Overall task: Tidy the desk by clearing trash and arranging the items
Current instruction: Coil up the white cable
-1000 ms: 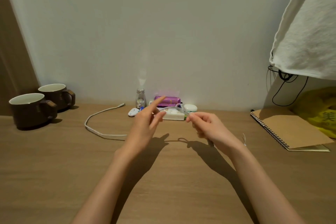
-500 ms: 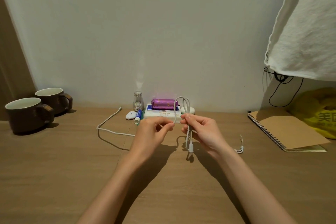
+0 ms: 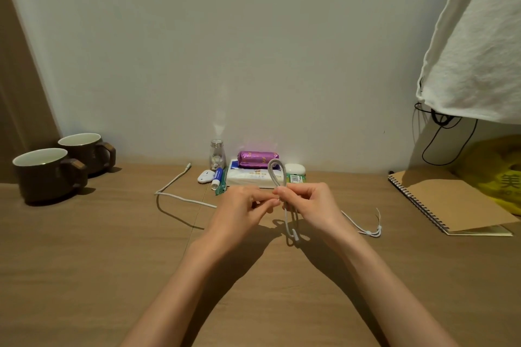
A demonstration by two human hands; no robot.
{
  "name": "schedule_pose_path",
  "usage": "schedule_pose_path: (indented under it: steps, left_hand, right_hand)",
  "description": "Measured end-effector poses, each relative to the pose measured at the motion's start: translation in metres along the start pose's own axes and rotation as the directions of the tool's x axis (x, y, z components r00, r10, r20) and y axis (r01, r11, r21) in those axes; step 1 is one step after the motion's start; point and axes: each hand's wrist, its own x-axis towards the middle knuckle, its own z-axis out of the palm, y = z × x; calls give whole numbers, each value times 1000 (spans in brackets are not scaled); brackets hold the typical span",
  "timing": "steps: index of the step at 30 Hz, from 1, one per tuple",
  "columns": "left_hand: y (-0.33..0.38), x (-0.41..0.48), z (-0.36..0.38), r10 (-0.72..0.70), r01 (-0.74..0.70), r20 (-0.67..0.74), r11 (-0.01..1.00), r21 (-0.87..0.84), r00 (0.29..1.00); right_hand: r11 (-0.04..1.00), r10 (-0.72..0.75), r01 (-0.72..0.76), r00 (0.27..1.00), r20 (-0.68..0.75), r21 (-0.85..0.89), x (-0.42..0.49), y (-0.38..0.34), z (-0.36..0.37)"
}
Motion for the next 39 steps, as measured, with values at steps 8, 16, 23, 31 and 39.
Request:
schedule_pose_path:
  steps: [8,16,23,31,39]
  left_hand:
    - [3,-2,5,-128,129,24,990,-53,992]
    - [-2,-4,1,-108,149,308,983,-112,945]
    - [-26,0,-18,-173,185,203,982,-41,964]
    - [-29,4,-17,-71,70,40,997,34,997]
    - [-25,5,-10,-17,18,-10,999,42,1000]
  right_hand:
    - [701,229,-100,969,-90,706,10,-6,-12]
    - [509,254,50,945,-205,860,19,3,-29]
    - [823,52,58,983,-176,565,19,9,-32]
    - [995,-87,87,996,-9,-48,10,17,-3]
    - [995,18,-31,991,136,98,5,21,18]
